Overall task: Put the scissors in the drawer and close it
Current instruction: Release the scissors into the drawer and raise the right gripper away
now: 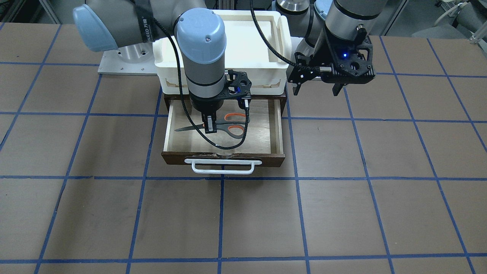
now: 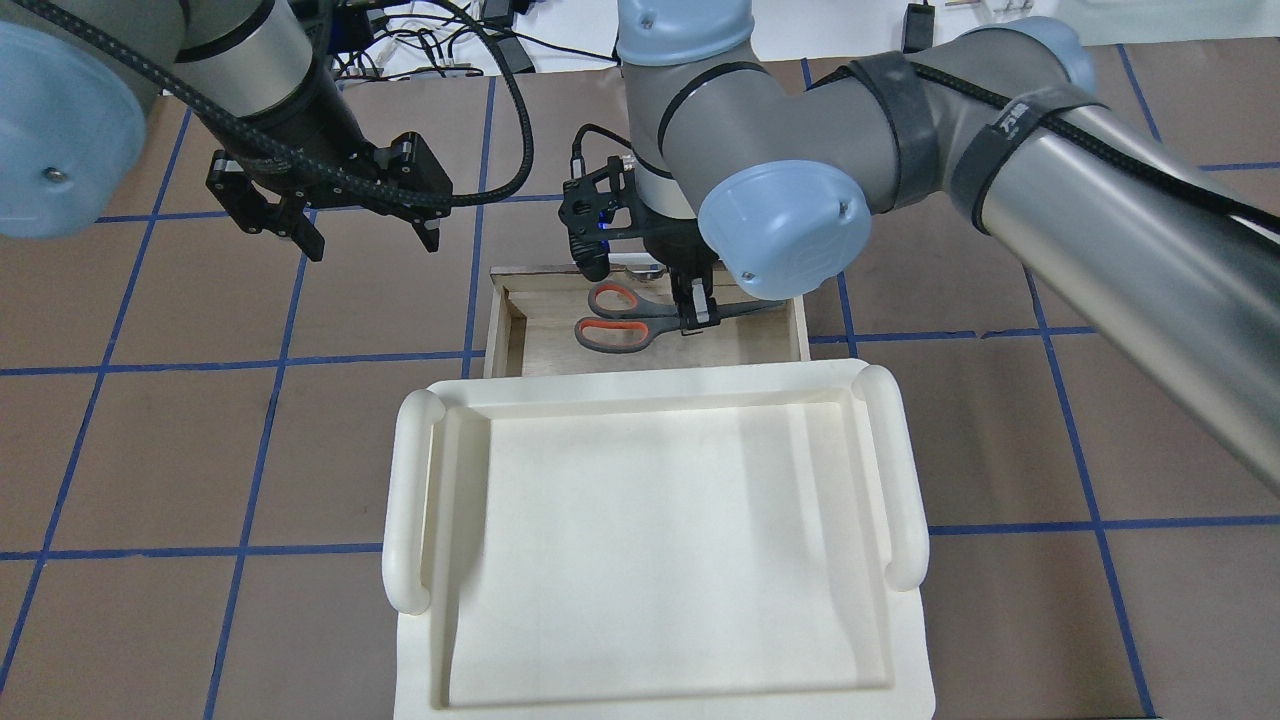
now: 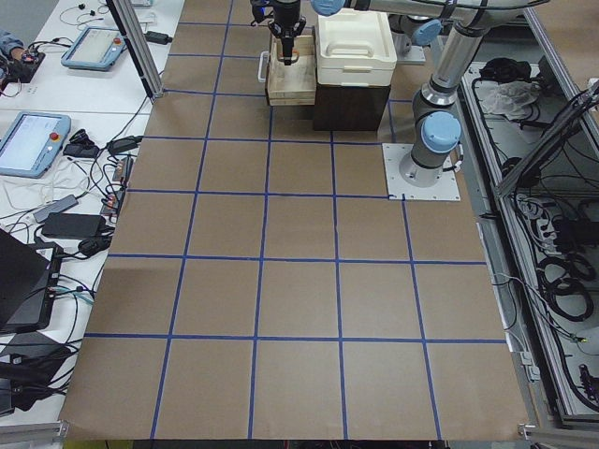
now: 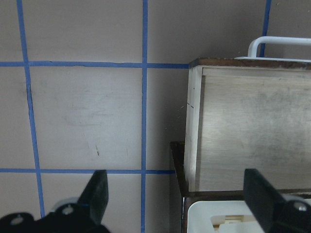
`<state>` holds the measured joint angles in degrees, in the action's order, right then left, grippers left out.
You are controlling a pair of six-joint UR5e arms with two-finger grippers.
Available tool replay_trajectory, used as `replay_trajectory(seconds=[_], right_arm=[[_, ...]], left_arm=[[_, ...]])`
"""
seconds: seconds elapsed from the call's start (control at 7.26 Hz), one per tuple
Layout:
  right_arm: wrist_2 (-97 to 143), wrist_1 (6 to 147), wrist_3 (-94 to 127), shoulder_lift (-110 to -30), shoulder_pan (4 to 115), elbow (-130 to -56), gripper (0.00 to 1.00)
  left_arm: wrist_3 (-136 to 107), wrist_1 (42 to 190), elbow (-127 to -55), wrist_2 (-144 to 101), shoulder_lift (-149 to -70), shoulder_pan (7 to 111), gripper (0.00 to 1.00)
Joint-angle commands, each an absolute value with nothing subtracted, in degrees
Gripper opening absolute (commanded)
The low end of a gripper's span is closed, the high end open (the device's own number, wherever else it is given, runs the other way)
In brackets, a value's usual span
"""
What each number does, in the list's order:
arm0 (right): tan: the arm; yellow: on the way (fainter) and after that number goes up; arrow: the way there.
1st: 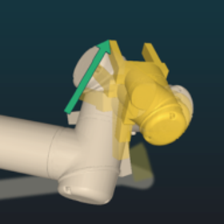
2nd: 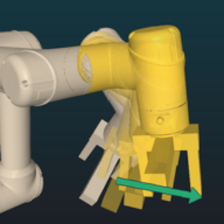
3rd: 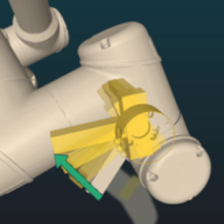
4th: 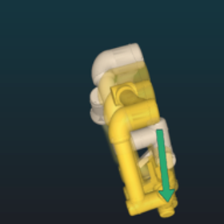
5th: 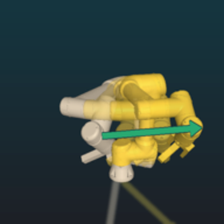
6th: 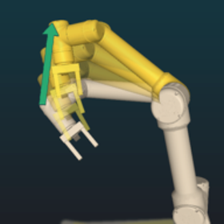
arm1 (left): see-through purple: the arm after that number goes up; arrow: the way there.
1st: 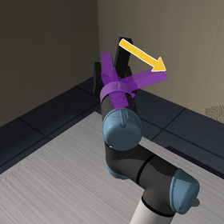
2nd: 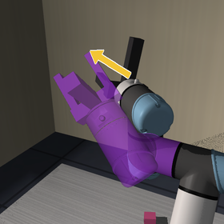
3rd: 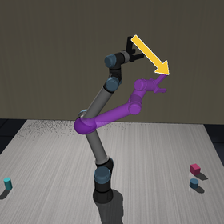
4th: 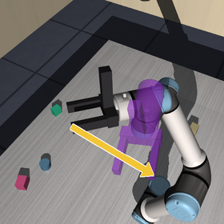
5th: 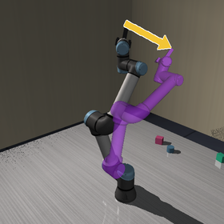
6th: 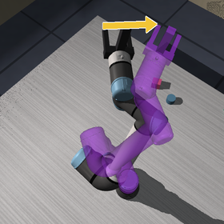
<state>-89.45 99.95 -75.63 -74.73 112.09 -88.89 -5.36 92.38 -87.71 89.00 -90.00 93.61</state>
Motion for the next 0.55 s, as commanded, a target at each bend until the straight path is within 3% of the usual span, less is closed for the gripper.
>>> replay_trajectory(seconds=[0.0,0.41], right_arm=[[-89.3,100.2,-72.3,-73.2,113.5,-89.1,0.0],[-89.5,100.3,-68.2,-72.3,115.2,-89.1,0.0]], left_arm=[[-5.4,92.4,-87.7,88.9,-90.0,93.6,1.0],[-5.4,92.3,-87.7,88.9,-90.0,93.6,1.0]])
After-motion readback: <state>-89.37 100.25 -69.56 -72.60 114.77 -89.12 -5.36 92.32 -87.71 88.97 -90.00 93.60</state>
